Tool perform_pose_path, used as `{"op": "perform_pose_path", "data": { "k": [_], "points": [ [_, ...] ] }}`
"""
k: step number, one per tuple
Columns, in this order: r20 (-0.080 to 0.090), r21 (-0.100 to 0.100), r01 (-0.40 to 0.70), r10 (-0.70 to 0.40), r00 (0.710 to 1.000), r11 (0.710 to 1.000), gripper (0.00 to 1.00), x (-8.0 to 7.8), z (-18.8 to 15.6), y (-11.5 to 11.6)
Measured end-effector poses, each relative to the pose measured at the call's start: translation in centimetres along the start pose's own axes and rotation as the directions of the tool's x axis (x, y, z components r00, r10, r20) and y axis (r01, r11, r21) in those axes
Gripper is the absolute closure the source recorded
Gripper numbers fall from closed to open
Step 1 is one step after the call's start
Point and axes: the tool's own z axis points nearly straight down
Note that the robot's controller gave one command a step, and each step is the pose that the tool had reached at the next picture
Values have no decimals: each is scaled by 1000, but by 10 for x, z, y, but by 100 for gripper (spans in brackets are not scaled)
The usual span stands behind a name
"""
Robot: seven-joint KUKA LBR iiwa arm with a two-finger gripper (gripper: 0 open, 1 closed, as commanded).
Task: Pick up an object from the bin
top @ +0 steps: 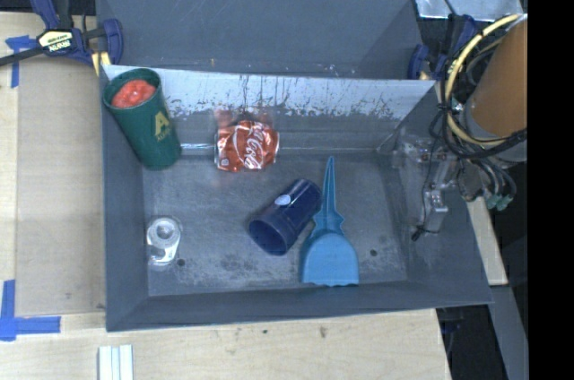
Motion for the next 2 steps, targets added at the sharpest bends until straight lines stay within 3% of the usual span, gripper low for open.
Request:
{"op": "perform_pose_path", "data": {
  "k": [1, 2],
  "points": [
    [0, 0, 0, 0, 1000, 1000, 0, 0, 0, 0],
    [-5, -1, 69, -69, 998, 998, 0, -9, -28, 5]
  ]
}}
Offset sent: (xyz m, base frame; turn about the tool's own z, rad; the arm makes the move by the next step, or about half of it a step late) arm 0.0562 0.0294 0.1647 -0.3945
